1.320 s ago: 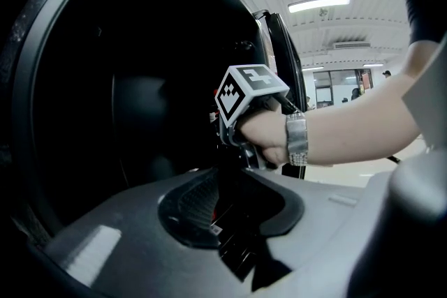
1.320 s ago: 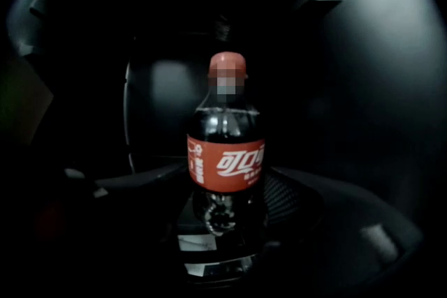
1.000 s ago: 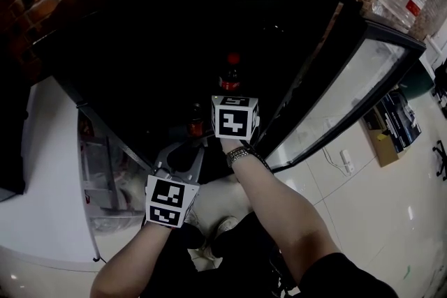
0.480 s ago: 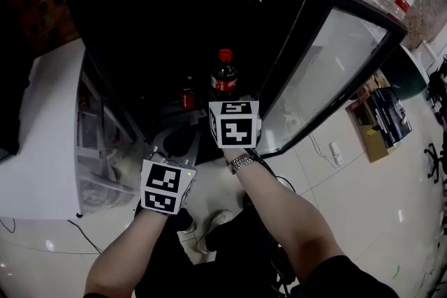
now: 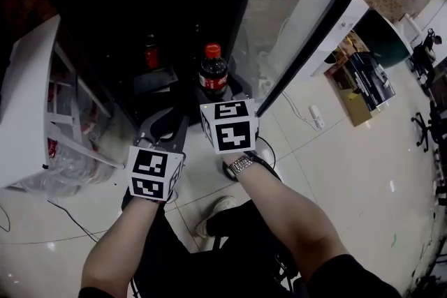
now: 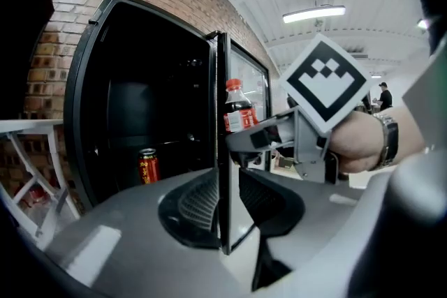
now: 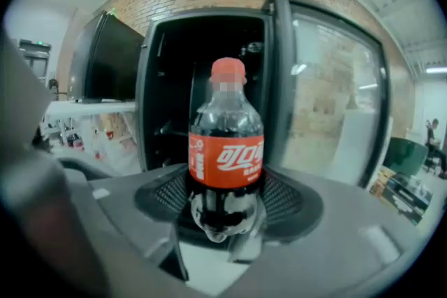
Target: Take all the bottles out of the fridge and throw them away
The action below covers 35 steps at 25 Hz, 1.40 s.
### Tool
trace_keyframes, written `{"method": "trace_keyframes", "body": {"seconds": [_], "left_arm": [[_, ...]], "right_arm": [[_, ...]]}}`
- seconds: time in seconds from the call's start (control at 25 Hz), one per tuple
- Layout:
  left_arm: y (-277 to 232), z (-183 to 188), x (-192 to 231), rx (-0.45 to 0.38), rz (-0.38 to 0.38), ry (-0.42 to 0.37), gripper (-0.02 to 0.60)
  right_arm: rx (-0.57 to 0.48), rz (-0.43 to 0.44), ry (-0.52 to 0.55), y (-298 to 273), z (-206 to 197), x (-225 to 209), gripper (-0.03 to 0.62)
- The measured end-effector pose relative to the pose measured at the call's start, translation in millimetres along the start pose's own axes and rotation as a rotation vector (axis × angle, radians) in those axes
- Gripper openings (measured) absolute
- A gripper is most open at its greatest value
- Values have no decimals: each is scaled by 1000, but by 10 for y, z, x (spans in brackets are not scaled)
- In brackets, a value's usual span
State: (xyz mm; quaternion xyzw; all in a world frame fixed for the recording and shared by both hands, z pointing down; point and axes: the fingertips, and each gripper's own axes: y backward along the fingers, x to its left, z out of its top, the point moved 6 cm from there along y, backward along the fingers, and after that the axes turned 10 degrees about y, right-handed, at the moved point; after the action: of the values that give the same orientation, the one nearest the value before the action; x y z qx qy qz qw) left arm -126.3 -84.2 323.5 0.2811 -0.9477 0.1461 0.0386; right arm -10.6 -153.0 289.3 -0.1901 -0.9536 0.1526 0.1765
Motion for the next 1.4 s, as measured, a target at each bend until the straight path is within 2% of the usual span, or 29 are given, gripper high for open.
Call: {"method": "trace_keyframes", "body": {"seconds": [0.32, 0.48, 0.76, 1.04, 1.4], "left_arm": [[-100, -383, -759, 55, -110, -9, 91], [-249, -539, -1062, 81, -156, -11, 91], [-544, -1048, -1506, 193, -196, 10, 91], [-804, -1619, -1747, 308, -208, 26, 91], [-1039, -2212, -1919, 427, -233, 45, 91]], "right_arm": [[158, -72, -45, 776, -1073, -379, 305], [236, -81, -81, 1028, -1532, -534, 305], [378, -22, -159, 1252, -2434, -637, 305], [532, 55, -242, 1222, -3386, -560, 305], [665, 122, -333, 985, -4185, -458, 305]]}}
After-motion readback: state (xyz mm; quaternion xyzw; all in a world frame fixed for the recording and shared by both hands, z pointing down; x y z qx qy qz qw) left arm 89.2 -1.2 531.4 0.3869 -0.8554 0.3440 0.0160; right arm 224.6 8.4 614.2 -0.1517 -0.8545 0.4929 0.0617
